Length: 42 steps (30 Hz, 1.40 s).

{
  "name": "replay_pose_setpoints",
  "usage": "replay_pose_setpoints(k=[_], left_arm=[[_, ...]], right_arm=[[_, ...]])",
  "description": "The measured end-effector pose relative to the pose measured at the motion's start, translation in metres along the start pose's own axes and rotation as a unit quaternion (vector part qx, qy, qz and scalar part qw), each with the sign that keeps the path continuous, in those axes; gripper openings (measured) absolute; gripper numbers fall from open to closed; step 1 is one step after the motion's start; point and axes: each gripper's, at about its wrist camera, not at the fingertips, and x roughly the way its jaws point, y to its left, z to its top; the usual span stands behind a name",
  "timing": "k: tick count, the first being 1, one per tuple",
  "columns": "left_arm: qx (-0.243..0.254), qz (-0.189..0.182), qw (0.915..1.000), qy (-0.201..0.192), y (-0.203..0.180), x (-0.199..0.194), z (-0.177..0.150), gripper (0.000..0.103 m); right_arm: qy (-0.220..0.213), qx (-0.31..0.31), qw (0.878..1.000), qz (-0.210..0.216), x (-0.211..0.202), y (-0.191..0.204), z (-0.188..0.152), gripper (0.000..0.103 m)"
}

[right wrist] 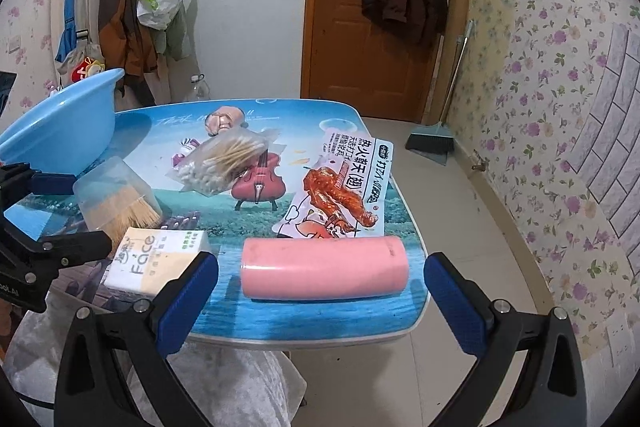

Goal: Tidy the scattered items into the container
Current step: 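Reach the left gripper to the clear box of wooden skewers and grasp it, then lift the skewer box with the left gripper while the right gripper grasps the pink container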

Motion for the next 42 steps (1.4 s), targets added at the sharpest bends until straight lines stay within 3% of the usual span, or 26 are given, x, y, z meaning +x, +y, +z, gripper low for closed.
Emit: replay_pose_setpoints(k=[16,30,42], left_arm=[[-0.04,-0.002,0.9991,0.016,0.009,0.021,0.003,0.103],[-0.1,0.036,0.9943,-0.004,0.008,0.023,0.004,0.103],[-0.113,0.047,0.9925,-0.007,0.017,0.018,-0.001,0.103]], right_arm=[[0.009,0.007,1.0,-0.006,0.02,0.0,0.0,0.103],[0.004,0.012,1.0,-0.013,0.028,0.0,0.0,0.103],[-0.009,0.015,1.0,0.015,0.036,-0.004,-0.005,0.089]])
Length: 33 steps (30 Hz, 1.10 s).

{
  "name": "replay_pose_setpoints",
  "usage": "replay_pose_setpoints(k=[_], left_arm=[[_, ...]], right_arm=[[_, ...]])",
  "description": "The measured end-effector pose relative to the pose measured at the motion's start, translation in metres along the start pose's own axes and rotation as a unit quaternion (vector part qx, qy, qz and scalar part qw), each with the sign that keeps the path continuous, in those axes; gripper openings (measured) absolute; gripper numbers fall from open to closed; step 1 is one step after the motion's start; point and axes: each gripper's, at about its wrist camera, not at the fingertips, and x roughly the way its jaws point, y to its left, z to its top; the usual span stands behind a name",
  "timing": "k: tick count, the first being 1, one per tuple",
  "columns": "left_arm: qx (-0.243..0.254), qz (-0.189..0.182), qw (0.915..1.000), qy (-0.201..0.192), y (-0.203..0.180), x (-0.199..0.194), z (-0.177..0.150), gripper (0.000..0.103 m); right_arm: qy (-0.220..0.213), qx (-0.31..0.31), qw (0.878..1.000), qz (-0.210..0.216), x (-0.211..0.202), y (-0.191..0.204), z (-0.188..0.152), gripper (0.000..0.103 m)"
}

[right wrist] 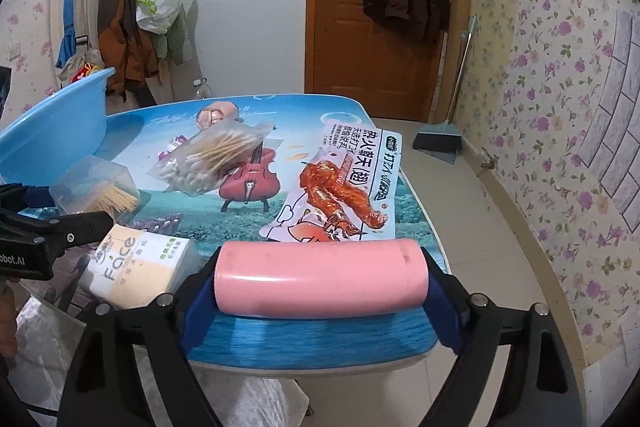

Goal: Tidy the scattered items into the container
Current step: 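Lift the skewer box with the left gripper while the right gripper grasps the pink container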

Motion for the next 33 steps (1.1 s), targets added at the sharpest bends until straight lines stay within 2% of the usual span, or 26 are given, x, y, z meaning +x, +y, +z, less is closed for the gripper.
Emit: replay_pose_setpoints(k=[5,12,15,23,33], left_arm=[[-0.001,-0.014,0.9999,-0.001,-0.003,0.002,0.002,0.103],[0.025,0.007,0.9996,-0.012,-0.011,0.008,0.002,0.103],[0.03,0.02,0.9991,-0.023,-0.011,0.009,0.0,0.103],[0.013,0.013,0.9991,-0.039,-0.006,0.008,0.001,0.103],[0.029,0.025,0.9972,-0.064,-0.009,0.009,-0.006,0.101]], right_arm=[[-0.007,0.006,1.0,0.002,0.0,-0.001,-0.001,0.089],[-0.009,0.013,1.0,0.009,0.001,-0.004,-0.006,0.089],[-0.023,0.015,1.0,0.006,0.0,-0.003,-0.009,0.089],[-0.031,0.016,0.999,0.009,0.003,-0.004,-0.01,0.089],[-0.034,0.026,0.999,0.015,0.005,-0.003,-0.009,0.089]])
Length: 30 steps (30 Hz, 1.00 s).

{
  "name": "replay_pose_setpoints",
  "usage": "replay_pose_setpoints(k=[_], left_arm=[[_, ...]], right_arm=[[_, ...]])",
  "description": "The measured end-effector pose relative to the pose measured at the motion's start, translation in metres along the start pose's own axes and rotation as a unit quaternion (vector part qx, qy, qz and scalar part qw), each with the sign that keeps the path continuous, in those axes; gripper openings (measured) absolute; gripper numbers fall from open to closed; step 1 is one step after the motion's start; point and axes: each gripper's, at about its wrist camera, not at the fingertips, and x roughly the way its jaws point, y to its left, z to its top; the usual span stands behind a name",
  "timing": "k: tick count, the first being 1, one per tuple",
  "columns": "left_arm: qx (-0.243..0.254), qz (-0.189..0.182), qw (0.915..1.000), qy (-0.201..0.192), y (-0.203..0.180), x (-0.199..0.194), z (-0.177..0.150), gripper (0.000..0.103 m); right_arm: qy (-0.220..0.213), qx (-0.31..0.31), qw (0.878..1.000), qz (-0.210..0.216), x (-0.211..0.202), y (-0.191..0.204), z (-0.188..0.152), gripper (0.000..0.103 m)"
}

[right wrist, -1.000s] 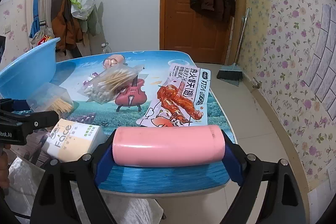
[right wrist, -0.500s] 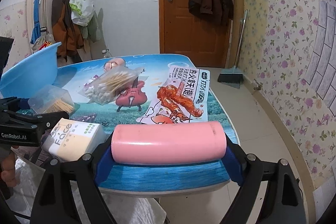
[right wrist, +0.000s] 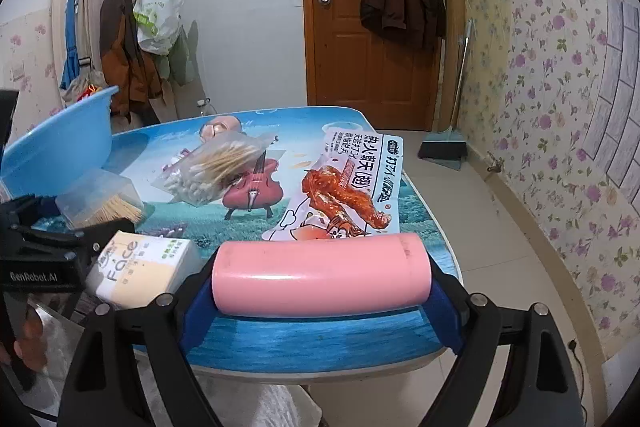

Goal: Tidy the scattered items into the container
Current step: 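Lift the skewer box with the left gripper while the right gripper grasps the pink container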

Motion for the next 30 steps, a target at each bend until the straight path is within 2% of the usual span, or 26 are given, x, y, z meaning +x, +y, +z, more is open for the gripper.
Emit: replay_pose_setpoints(k=[3,14,30], left_arm=[[-0.003,0.002,1.0,-0.009,0.0,-0.002,-0.001,0.092],[-0.004,0.003,0.9998,-0.018,0.001,-0.002,-0.003,0.092],[-0.006,-0.009,0.9993,-0.036,0.002,-0.02,-0.007,0.092]], right_arm=[[-0.003,0.003,1.0,0.004,0.001,0.0,0.001,0.089],[-0.02,-0.014,1.0,-0.006,0.004,0.005,0.001,0.089],[-0.045,-0.026,0.999,0.007,-0.005,0.004,-0.006,0.088]])
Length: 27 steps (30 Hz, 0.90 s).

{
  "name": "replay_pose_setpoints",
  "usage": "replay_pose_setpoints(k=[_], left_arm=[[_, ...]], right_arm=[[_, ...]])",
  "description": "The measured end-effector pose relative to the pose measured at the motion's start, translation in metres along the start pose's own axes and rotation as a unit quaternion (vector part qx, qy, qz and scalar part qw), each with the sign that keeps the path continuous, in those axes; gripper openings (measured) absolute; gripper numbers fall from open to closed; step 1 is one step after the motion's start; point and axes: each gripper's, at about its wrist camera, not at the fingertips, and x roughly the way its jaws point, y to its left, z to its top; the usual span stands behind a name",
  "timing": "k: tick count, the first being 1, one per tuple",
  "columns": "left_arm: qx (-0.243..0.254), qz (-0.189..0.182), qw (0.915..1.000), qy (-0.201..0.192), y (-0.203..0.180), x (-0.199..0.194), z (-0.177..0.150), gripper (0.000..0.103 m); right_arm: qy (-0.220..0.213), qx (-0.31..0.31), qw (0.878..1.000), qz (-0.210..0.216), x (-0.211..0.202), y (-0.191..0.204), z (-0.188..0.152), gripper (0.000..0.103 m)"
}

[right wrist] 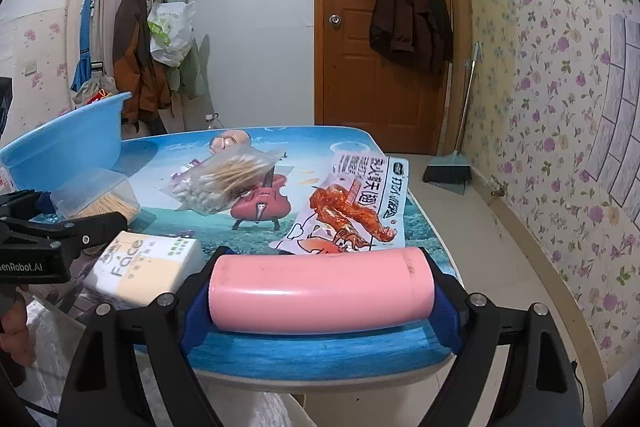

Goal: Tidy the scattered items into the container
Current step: 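Lift the skewer box with the left gripper while the right gripper grasps the pink container, then carry the skewer box with the left gripper over the blue basin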

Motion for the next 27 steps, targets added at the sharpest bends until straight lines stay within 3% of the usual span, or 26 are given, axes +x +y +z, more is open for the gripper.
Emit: replay_pose_setpoints(k=[15,27], left_arm=[[-0.008,0.005,0.9998,-0.019,0.002,-0.035,-0.004,0.092],[-0.024,0.017,0.999,-0.033,0.012,-0.07,-0.009,0.092]], right_arm=[[-0.004,0.02,0.999,-0.029,-0.038,-0.004,0.01,0.088],[0.015,0.008,1.0,-0.026,-0.067,0.034,0.022,0.088]])
